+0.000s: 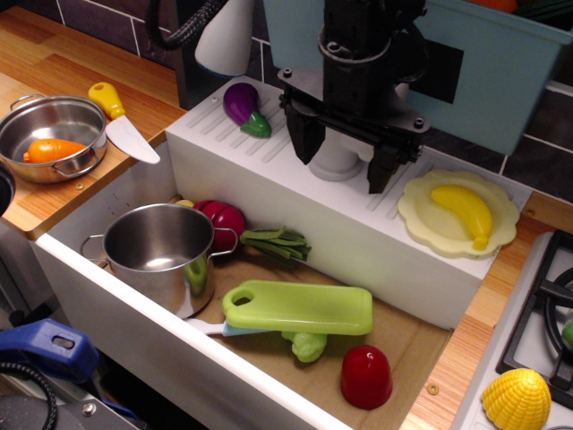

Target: Turn lever vertical to front

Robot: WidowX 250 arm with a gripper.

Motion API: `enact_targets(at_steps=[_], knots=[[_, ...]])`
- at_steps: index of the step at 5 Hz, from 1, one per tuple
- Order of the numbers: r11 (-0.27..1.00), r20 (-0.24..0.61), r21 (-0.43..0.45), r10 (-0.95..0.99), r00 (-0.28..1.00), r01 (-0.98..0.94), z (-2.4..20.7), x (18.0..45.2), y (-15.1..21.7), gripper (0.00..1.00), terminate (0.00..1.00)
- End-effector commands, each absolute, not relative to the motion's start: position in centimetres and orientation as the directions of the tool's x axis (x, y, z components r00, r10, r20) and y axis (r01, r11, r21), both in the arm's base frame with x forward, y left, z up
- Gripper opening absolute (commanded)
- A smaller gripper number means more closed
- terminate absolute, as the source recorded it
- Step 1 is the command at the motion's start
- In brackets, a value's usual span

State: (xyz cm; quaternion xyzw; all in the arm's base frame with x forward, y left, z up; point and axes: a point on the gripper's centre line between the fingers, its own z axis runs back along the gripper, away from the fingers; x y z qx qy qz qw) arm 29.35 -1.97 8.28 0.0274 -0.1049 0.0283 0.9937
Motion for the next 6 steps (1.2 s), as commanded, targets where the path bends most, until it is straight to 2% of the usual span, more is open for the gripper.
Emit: enact_targets(at_steps=[1,2,4,6], knots=[[0.997,0.21,0.049,0.05,0.976,-0.062,8.3,29.3,-2.0,1.0,0.0],[0.997,0.294,0.074,0.015,0.956,-0.038,8.9,31.8,-2.1,1.0,0.0],[0.988,0.403,0.154,-0.042,0.914,-0.022,11.4,35.0,-2.7,1.0,0.0],[0.992,0.431,0.128,-0.042,0.902,-0.015,12.8,37.1,-3.4,1.0,0.0]])
